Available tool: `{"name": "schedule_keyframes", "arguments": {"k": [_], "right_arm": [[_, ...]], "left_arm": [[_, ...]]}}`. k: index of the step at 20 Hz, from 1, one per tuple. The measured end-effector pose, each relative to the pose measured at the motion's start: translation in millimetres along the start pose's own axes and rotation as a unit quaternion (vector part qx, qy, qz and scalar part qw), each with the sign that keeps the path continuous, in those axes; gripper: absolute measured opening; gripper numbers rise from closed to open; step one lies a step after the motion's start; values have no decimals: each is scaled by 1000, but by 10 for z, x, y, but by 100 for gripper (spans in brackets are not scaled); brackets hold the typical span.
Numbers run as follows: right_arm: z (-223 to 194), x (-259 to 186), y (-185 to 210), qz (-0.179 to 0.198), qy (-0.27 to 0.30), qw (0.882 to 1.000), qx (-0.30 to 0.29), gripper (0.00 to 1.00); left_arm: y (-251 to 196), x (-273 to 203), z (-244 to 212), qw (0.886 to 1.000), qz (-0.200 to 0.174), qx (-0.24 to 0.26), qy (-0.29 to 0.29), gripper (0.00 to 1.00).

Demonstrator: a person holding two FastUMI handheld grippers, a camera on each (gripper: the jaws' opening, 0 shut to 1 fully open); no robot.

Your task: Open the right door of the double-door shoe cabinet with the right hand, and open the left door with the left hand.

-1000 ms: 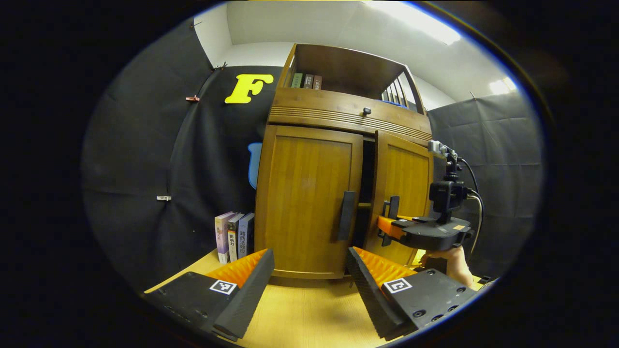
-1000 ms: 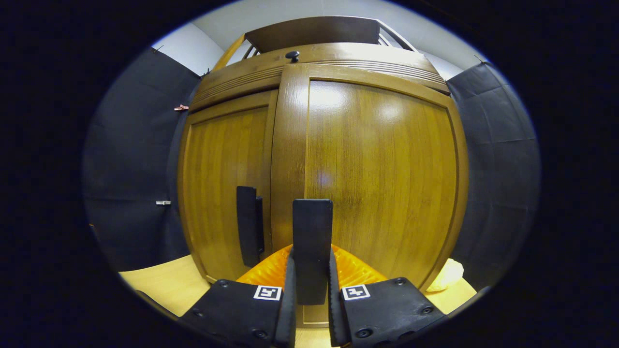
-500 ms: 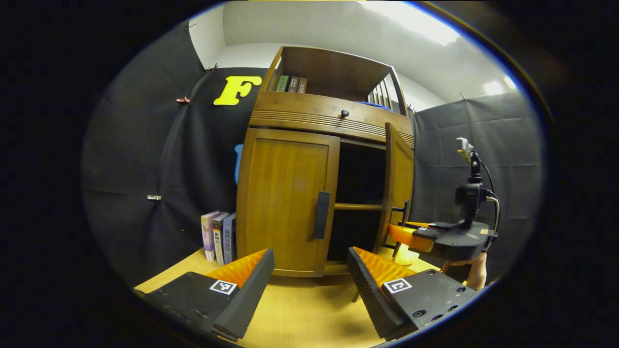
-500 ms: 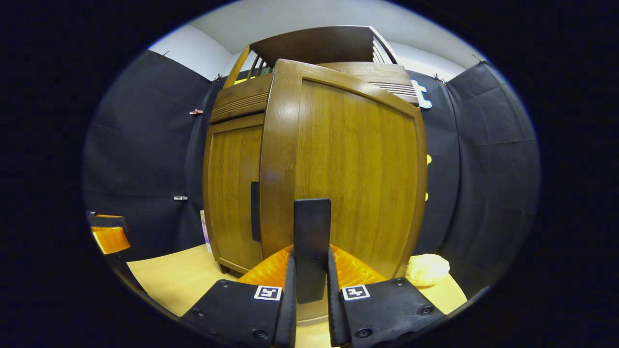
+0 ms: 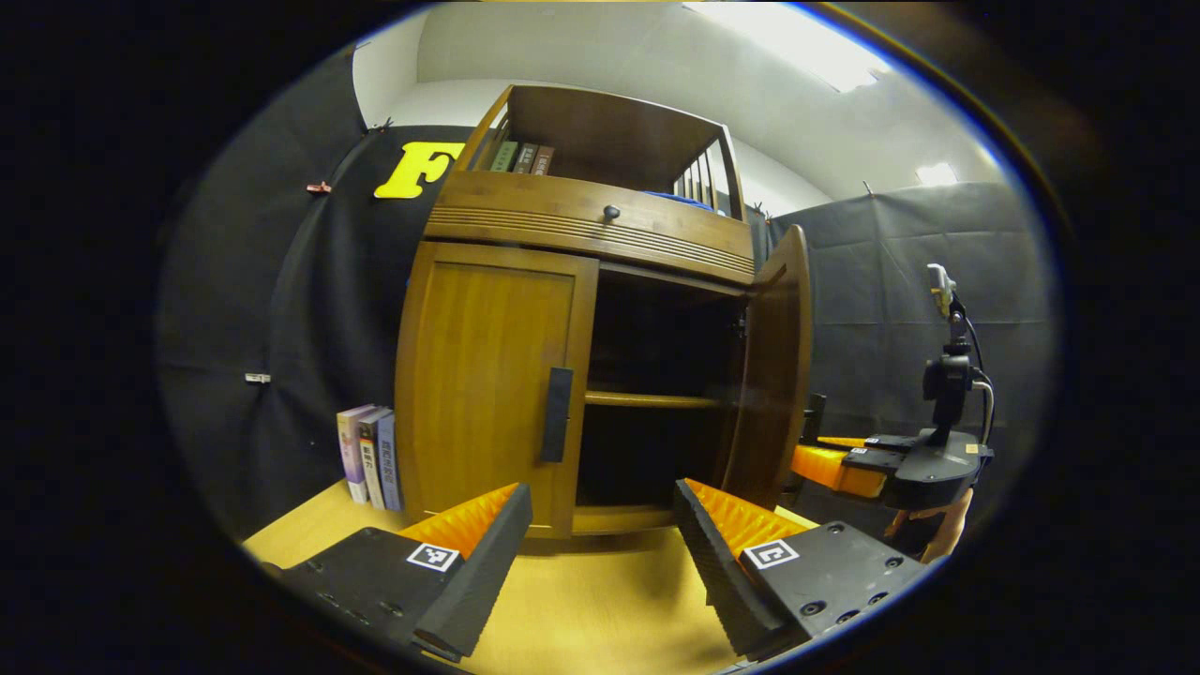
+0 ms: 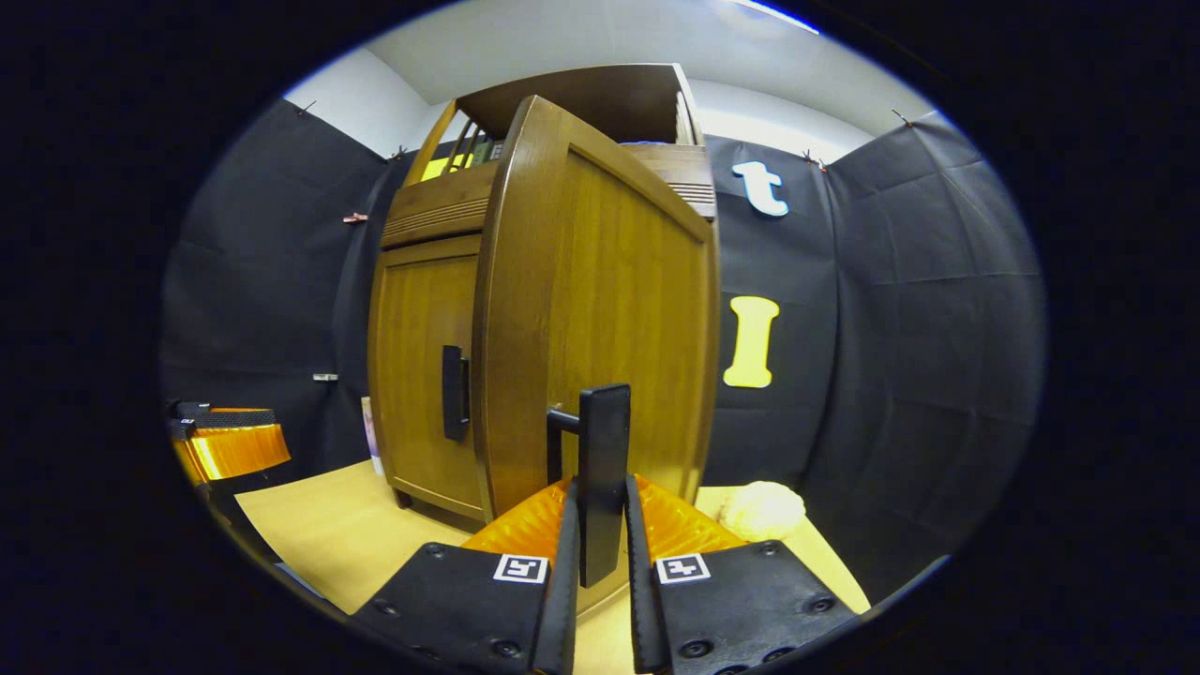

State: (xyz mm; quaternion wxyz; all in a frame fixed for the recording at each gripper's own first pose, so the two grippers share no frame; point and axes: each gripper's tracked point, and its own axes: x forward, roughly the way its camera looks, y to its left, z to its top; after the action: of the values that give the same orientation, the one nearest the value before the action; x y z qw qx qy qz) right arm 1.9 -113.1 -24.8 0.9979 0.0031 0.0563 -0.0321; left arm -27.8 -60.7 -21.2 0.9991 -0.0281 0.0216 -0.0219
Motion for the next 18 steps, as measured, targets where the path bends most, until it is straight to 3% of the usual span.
{"name": "schedule_keyframes", "arguments": {"k": [4,5,6,10,11,18], "right_arm": [[100,-143,-401,-43,-4,999,-8,27],[98,-171,-504,-49,-6,999,-12,34],[93,-198,-554,-49,-3,999,-9,24],[14,-275,-706,-50,10,999,-8,24],[-6,-317,-777,-54,11,998,-10,16],[-20,-399,-958,-59,9,998,-7,19]], "left_arm": [[-264,107,-41,1000,-22,-4,3,95],[-318,126,-45,1000,-26,-3,2,95],[-375,146,-38,1000,-30,-2,0,94],[-553,251,-66,999,-40,-4,0,94],[-581,276,-79,999,-41,-4,2,94],[-666,397,-164,999,-36,-4,11,94]]}}
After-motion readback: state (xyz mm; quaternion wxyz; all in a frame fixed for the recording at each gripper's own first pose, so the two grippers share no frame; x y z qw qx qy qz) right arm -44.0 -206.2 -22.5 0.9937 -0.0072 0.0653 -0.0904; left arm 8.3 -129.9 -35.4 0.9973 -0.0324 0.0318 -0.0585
